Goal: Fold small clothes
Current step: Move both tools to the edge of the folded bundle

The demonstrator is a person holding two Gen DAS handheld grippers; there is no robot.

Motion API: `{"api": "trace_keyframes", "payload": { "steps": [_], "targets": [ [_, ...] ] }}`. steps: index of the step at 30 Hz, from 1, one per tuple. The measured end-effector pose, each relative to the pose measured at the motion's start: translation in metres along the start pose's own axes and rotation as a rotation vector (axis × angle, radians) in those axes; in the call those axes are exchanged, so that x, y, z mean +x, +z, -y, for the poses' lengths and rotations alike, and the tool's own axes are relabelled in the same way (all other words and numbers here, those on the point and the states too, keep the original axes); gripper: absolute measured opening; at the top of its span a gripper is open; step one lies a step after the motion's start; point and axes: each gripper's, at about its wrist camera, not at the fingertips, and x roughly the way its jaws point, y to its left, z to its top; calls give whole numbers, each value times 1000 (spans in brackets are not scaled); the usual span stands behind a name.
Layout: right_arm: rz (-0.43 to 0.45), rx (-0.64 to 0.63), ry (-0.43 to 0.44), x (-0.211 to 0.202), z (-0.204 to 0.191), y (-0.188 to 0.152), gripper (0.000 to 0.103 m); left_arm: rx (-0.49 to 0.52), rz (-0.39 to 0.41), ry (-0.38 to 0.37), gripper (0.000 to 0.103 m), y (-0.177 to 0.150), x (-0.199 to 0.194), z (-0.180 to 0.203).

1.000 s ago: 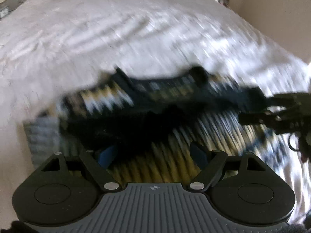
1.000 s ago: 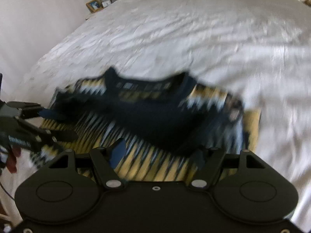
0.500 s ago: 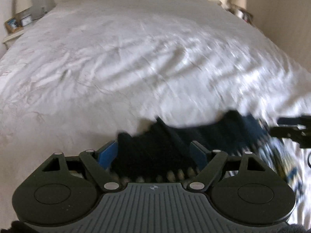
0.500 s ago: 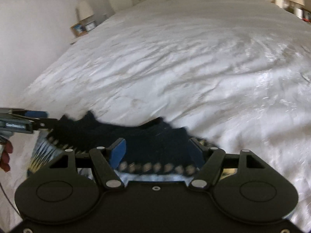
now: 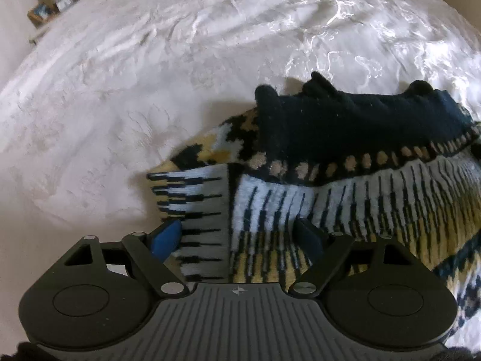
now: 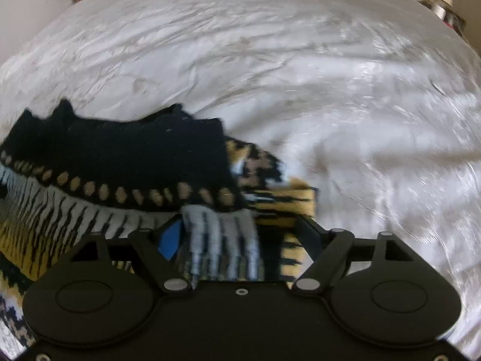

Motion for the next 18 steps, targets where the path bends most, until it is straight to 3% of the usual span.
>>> {"api": "trace_keyframes", "payload": {
  "steps": [2,5,10,12,16,18],
  "targets": [
    [28,31,16,-12,3,-2,80,-15,31,0,81,3,-16,5],
    [79,87,67,-36,3,-10,80,-42,95,-65,81,5,-40,21],
    [105,121,100,-63,-10,-30,80,88,155,-168,82,11,-55,83],
    [99,134,110,-71,-12,-38,80,128,149,-173,82,12,-48,102],
    [92,150,117,-80,-11,-51,81,186,64,-90,82,16,-9,119],
    [90,165,112,-84,-7,-57,81,185,14,-74,90,19,12,118]
  ]
}}
